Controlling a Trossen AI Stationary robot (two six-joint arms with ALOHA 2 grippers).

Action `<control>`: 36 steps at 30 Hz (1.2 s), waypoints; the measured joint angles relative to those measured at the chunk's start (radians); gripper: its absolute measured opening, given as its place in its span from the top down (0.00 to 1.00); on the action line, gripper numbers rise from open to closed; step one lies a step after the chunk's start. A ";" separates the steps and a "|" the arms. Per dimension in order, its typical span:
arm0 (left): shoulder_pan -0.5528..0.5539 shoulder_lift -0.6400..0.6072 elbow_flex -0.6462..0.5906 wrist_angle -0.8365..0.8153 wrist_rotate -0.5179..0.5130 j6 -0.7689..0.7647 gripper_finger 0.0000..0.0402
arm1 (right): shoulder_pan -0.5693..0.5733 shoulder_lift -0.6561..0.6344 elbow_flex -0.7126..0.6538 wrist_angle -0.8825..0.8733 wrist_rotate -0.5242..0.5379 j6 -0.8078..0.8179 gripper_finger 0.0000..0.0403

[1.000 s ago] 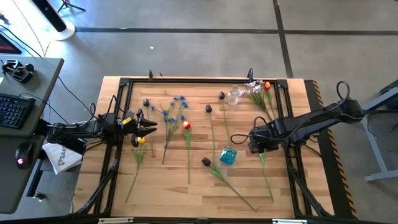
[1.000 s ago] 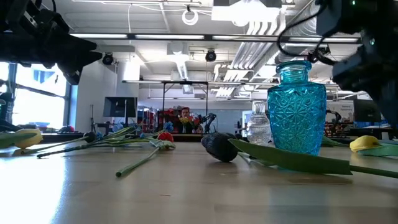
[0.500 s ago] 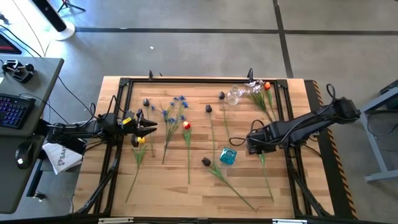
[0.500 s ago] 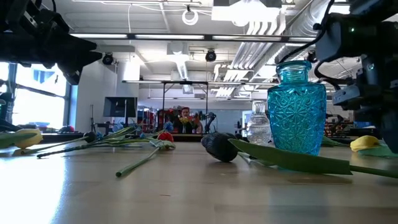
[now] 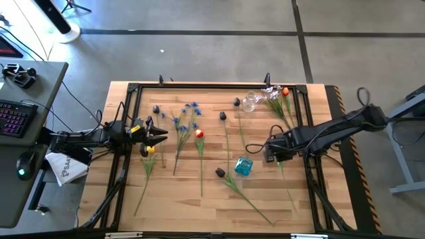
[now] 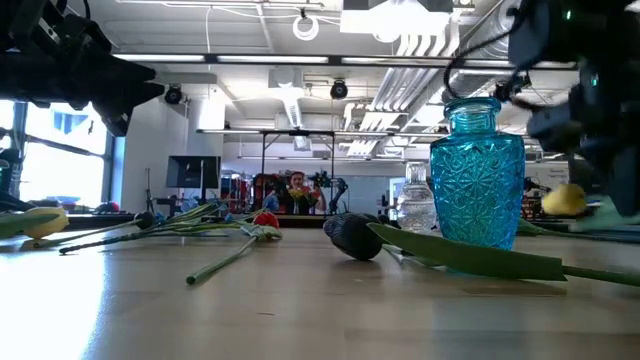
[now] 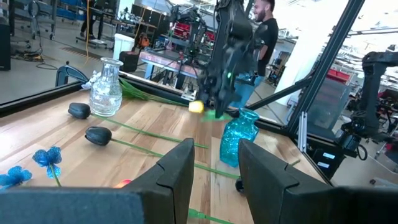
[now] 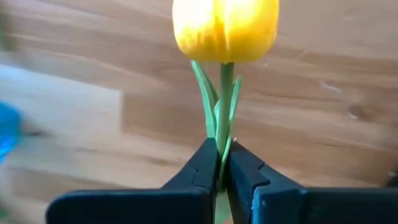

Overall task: Sort flowers into vase by color
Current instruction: Put the yellow flower into the transparent vase

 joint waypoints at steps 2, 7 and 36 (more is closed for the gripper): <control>0.000 0.000 0.000 0.000 0.000 0.000 0.72 | 0.000 -0.050 0.066 -0.058 0.062 -0.017 0.99; 0.000 0.000 0.000 0.000 0.000 0.000 0.72 | 0.000 -0.170 0.270 -0.139 0.370 -0.096 0.99; 0.000 0.000 0.000 0.000 0.000 -0.001 0.72 | -0.599 -0.065 0.480 0.868 0.610 -1.492 1.00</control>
